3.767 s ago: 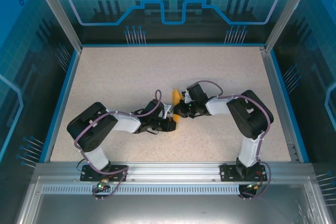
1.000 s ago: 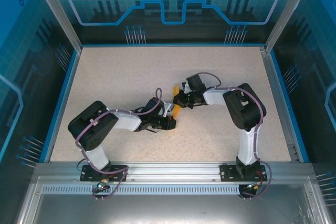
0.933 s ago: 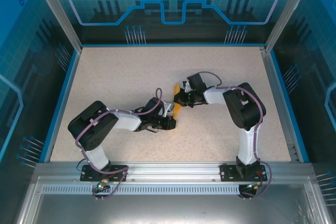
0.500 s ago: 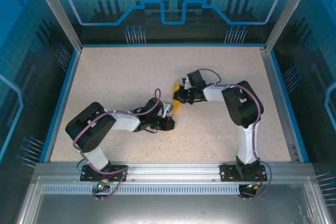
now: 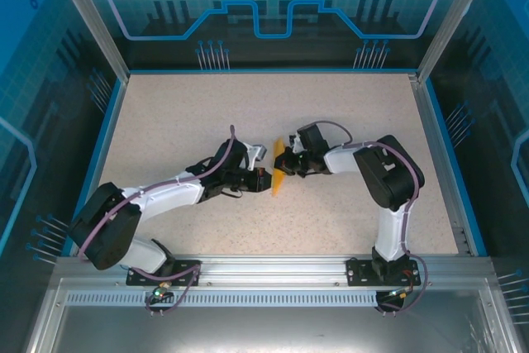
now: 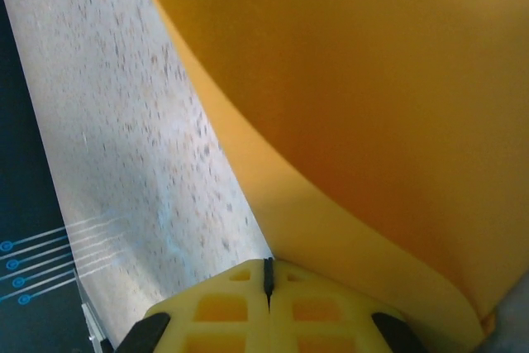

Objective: Fold a paper plane with a square sheet of paper (pick it up from the middle)
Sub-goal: Fold the wing for the fifth time at the center of the table.

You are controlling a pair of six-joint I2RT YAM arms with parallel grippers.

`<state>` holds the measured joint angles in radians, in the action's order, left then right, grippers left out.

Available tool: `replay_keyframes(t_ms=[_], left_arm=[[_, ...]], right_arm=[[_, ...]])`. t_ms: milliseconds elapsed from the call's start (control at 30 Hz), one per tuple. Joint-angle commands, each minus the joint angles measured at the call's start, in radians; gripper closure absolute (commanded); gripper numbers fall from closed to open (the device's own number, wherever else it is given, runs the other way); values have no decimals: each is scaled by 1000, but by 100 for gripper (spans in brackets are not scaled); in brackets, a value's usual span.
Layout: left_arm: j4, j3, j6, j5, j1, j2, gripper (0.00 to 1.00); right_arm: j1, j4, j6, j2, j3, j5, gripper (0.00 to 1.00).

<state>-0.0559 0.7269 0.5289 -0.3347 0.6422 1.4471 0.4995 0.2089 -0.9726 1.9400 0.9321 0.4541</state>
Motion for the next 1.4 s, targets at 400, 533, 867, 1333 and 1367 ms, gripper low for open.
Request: replay_keyframes(t_ms=[400,533,867,1333,1367], left_arm=[[-180,-21,38,-67,-6,237,100],[-183,-25,24,-68,-6,292,100],[-118,-37,-42,-30,-7,338,100],[-9,-70,-112,49,-6,350,100],[-9,-71,-109,49,-7,349,100]], right_arm=[[62,55,-149,-83,-122,30,97],[62,56,-148,-90,-120,35,97],[38,-49,-73,-96,-58,-2,97],[-10,-176,45,31,130,-18,97],[-12,-174,49,35,134,-12,97]])
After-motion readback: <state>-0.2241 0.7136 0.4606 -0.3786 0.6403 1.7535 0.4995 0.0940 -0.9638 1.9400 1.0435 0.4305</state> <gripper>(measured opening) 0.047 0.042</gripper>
